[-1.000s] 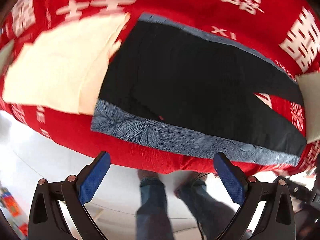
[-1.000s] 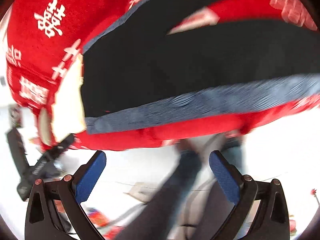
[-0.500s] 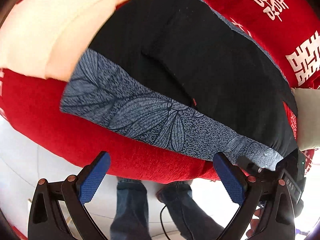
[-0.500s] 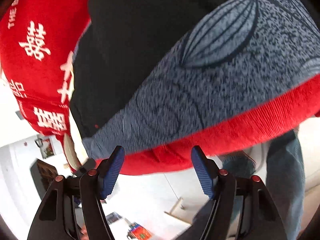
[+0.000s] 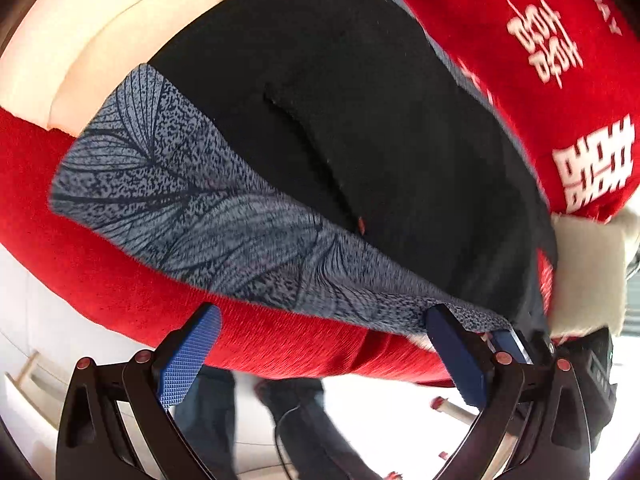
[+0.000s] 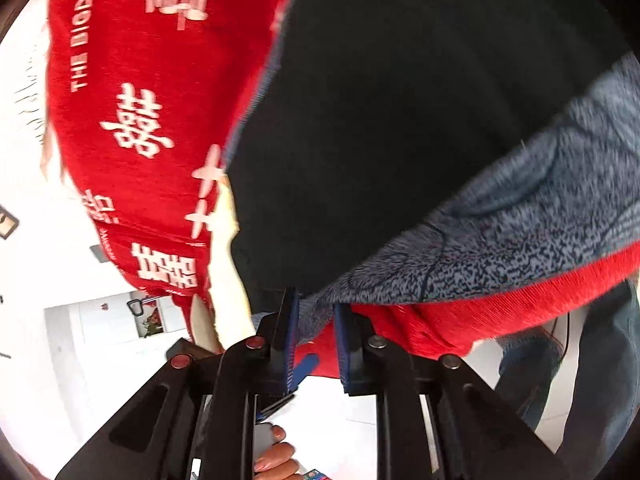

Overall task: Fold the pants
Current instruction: 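Grasp the patterned waistband edge with the right tool while the left tool grasps it too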

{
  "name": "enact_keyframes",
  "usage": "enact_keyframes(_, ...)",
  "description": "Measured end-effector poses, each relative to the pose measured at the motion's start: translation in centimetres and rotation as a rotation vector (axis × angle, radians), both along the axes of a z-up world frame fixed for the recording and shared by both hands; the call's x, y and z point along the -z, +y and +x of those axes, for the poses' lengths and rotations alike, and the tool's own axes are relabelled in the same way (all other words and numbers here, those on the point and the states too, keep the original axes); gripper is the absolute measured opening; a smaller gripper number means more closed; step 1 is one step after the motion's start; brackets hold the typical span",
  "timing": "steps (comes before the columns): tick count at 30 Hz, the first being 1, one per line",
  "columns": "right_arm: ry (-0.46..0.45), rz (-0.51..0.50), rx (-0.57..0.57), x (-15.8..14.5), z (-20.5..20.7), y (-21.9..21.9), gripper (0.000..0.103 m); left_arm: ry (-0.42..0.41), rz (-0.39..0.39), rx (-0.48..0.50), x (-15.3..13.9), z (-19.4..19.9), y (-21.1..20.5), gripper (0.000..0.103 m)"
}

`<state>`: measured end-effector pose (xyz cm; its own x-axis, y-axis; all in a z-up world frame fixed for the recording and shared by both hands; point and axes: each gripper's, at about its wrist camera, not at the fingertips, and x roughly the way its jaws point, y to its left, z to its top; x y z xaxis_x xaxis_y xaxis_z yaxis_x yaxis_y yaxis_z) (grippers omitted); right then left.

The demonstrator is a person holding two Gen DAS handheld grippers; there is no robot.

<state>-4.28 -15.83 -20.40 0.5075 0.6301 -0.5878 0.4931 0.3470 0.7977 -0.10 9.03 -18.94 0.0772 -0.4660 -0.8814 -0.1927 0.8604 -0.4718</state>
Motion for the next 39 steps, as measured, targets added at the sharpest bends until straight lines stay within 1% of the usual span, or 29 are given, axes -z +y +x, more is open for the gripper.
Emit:
enact_keyframes(4,-0.050,-0.011,-0.023,-1.5,0.5,-0.4,0.017,-0.002,-0.025,-0.068,0.0,1.6,0.1,0.103)
enact_keyframes(6,-0.052,-0.030,-0.036,-1.4,0.5,-0.6,0.017,0.022,-0.042,-0.115,0.4,2.0,0.4,0.103)
enact_keyframes(7,-0.045,-0.029,-0.040,-1.0,0.1,-0.9,0.018,0.039,-0.040,-0.131,0.7,2.1,0.4,0.103)
enact_keyframes(8,-0.034,-0.023,-0.040,-0.6,-0.1,-1.0,0.018,0.048,-0.030,-0.140,1.2,2.3,0.4,0.101)
enact_keyframes(9,-0.020,-0.020,-0.039,-0.2,-0.5,-1.0,0.018,0.047,-0.024,-0.140,1.2,2.3,0.3,0.101)
enact_keyframes(11,0.026,-0.039,-0.040,0.9,-2.3,-1.6,0.025,0.034,-0.003,-0.119,1.0,2.2,-0.3,0.101)
enact_keyframes(13,0.058,-0.046,-0.021,1.8,-4.1,-2.3,0.044,0.016,0.023,-0.079,0.9,2.2,-1.1,0.101)
enact_keyframes(15,0.094,-0.046,0.016,3.0,-6.1,-3.1,0.047,0.002,0.047,-0.044,1.0,2.2,-1.7,0.101)
enact_keyframes(17,0.104,-0.031,0.065,4.1,-7.5,-4.0,0.047,-0.006,0.060,-0.032,0.9,2.3,-2.1,0.101)
enact_keyframes(19,0.081,-0.012,0.098,4.9,-7.9,-4.6,0.047,-0.010,0.065,-0.036,1.0,2.3,-2.3,0.101)
enact_keyframes(21,0.042,0.016,0.106,5.5,-7.6,-4.9,0.047,-0.014,0.071,-0.028,0.9,2.4,-2.7,0.101)
enact_keyframes(24,0.015,0.063,0.101,6.3,-6.6,-4.2,0.047,-0.020,0.074,-0.002,0.8,1.9,-2.5,0.101)
enact_keyframes(25,0.013,0.083,0.099,6.5,-6.1,-3.8,0.042,-0.019,0.072,0.002,0.8,1.9,-2.6,0.101)
enact_keyframes(26,0.004,0.109,0.102,6.4,-5.6,-3.5,0.037,-0.015,0.066,0.001,0.8,2.0,-2.6,0.101)
enact_keyframes(27,-0.026,0.140,0.110,5.9,-5.0,-3.2,0.031,-0.007,0.056,-0.006,0.7,1.9,-2.5,0.101)
enact_keyframes(31,-0.138,0.159,0.105,2.5,-2.7,-3.2,0.031,0.031,-0.023,-0.063,0.8,1.7,-1.6,0.101)
enact_keyframes(34,-0.181,0.171,0.078,0.9,-1.5,-3.3,0.031,0.050,-0.055,-0.121,1.0,2.0,-1.5,0.101)
enact_keyframes(35,-0.183,0.162,0.065,0.8,-1.3,-3.3,0.031,0.051,-0.051,-0.140,1.0,2.2,-1.5,0.100)
enact_keyframes(36,-0.177,0.152,0.051,0.8,-1.3,-3.3,0.032,0.051,-0.042,-0.150,1.0,2.3,-1.5,0.097)
enact_keyframes(37,-0.161,0.144,0.039,1.2,-1.3,-3.3,0.033,0.049,-0.013,-0.161,0.8,2.5,-1.6,0.089)
enact_keyframes(39,-0.119,0.124,0.034,2.2,-1.8,-3.5,0.034,0.041,-0.004,-0.152,0.6,2.6,-1.7,0.084)
